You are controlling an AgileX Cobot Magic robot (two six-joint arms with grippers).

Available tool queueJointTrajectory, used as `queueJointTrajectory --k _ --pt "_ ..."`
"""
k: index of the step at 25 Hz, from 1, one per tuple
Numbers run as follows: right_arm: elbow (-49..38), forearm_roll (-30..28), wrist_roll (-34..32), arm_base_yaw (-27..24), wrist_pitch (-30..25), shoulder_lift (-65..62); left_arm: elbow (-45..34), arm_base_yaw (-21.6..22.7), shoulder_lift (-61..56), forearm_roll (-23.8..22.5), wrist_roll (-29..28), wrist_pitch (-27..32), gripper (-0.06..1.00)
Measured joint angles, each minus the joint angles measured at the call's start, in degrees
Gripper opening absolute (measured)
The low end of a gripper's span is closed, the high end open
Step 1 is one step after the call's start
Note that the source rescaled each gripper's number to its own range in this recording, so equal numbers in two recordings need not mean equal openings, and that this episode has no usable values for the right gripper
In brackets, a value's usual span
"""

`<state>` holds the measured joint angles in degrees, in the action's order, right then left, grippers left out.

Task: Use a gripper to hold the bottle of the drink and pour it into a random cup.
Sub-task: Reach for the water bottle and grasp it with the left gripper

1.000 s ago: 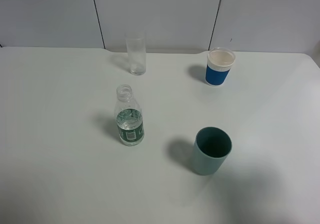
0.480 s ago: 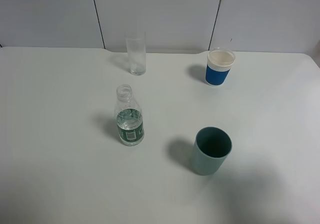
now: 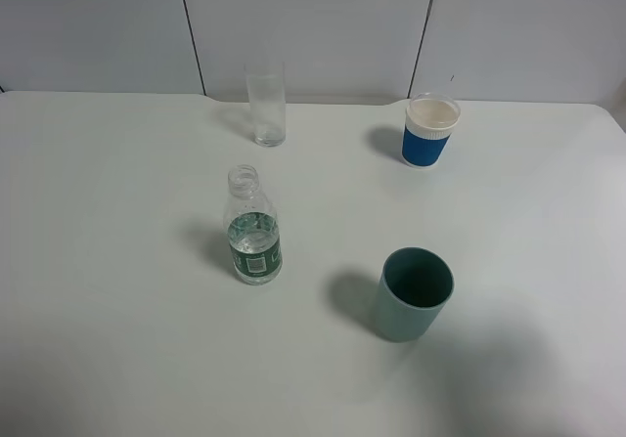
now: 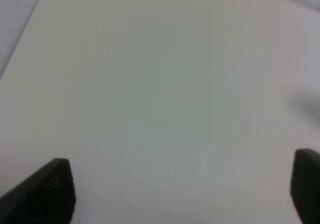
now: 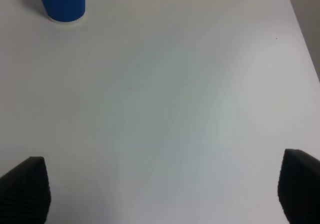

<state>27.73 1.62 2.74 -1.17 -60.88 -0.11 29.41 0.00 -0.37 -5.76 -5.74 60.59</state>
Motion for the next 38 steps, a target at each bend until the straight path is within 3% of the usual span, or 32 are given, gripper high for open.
queueJointTrajectory --k 38 --pt "0.0 0.0 0.0 0.0 0.0 0.0 0.0 0.0 0.08 0.0 0.0 0.0 1.0"
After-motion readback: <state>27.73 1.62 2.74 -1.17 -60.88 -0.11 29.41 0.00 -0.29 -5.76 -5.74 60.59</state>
